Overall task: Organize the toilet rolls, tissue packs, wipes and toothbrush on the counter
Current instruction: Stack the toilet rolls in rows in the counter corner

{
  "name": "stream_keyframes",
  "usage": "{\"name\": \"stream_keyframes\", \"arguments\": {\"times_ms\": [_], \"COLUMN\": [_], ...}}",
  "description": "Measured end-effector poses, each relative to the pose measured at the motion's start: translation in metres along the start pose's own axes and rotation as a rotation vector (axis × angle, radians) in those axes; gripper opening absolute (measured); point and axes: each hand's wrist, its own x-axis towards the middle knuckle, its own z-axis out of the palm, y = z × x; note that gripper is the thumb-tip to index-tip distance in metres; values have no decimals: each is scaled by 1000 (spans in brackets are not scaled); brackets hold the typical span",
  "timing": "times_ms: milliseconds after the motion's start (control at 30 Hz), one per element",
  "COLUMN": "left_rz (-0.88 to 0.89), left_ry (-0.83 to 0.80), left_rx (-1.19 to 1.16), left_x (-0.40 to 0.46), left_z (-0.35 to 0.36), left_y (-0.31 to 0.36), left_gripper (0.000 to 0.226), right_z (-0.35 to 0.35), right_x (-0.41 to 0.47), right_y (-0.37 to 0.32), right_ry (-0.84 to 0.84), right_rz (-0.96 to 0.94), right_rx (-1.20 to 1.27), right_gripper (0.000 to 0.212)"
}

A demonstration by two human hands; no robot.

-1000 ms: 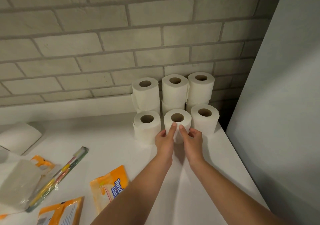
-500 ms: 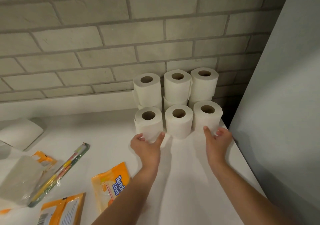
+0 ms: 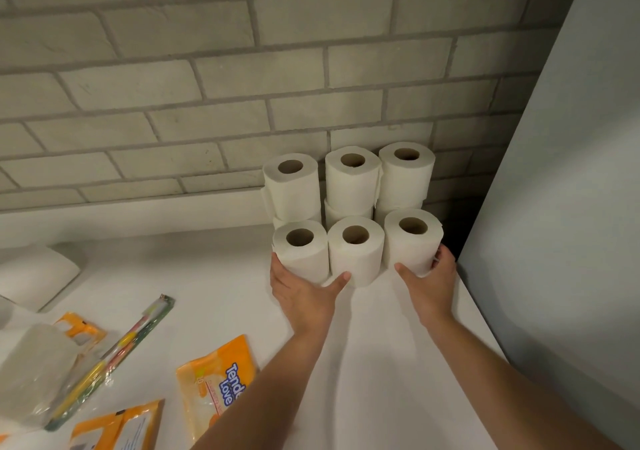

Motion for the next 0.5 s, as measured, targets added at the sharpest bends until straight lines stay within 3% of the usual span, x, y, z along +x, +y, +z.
{"name": "stream_keyframes", "arguments": {"times_ms": [333, 433, 500], "left_rz": [-14, -65, -116], "left_ry": [13, -20, -43], "left_rx": [44, 8, -18], "left_x": [2, 7, 12], "left_z": [-3, -8, -12], "left_y": [-4, -11, -14], "left_gripper": [134, 125, 118], "right_z": [-6, -8, -3], "right_x": [-7, -31, -51], "right_y": [-5, -8, -9], "right_ry": [5, 104, 38], "right_rz": [8, -2, -81], "right_rx": [0, -26, -68], "right_gripper": [82, 62, 53]}}
